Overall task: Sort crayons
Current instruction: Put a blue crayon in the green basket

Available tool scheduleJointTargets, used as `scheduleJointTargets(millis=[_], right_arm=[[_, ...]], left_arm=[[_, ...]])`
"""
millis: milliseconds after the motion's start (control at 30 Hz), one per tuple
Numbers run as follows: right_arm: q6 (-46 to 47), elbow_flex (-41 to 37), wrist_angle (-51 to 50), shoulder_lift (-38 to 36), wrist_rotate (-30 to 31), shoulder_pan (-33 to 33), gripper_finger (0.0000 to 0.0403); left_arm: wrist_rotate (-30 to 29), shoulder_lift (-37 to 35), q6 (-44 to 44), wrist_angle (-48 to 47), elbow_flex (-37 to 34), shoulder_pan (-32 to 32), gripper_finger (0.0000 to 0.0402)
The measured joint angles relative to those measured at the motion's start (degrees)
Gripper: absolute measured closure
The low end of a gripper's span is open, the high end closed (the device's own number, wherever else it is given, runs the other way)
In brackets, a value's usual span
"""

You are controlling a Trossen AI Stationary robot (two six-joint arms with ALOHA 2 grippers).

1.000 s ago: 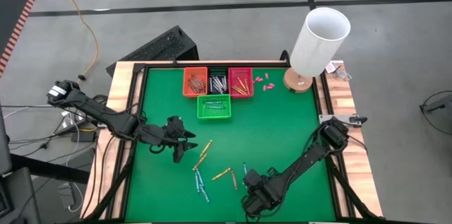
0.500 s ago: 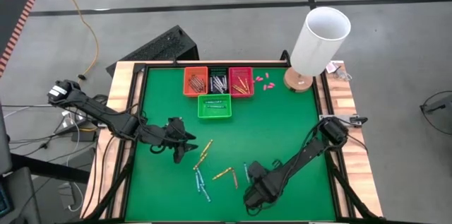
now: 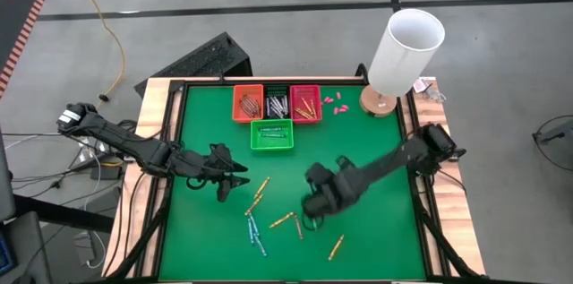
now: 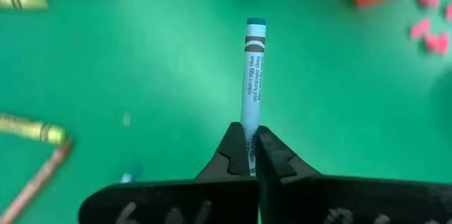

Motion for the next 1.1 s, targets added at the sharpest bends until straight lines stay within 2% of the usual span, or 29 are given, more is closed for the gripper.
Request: scheduleJointTargets(millis=[167,267,333,400,467,767,967,1100], right_arm=[[-23.0,0.0,15.2,-1.8,-0.4,-10.5,0.0402],[-40.0,0.0,28.1,-1.5,-6.1,-16.1,0.0402],[-51.0,0.1,36.2,-0.8,-12.0,-19.3,0.0402],[-61.0,0.1,41.0,-0.4,-16.9,-21.8,0.0402],[-66.7,0.0,43.8,0.6,-19.8,-24.3,0.0402],[-69.2,0.0,47.6,8.6,-28.1,-33.7,0.0401],[-67.3,0.0,46.0,12.7,-30.6,-35.6,0.0392],[-67.3,0.1,46.1,12.8,-30.8,-35.6,0.0371]], left_arm=[[0.0,-4.6,2.6,-0.4,0.0,2.3,0.0204],[-0.2,-6.5,4.0,-0.8,0.0,3.3,0.0204],[-0.2,-7.6,4.9,-1.8,0.0,3.7,0.0204],[-0.2,-8.6,5.0,-2.8,0.0,3.9,0.0204],[-0.2,-9.3,5.0,-4.1,0.0,4.0,0.0204],[-3.5,-9.1,5.2,-10.7,0.0,4.1,0.0204],[-4.6,-8.4,4.3,-12.9,0.0,4.1,0.0204],[-6.0,-8.2,4.5,-13.9,0.0,4.4,0.0204]])
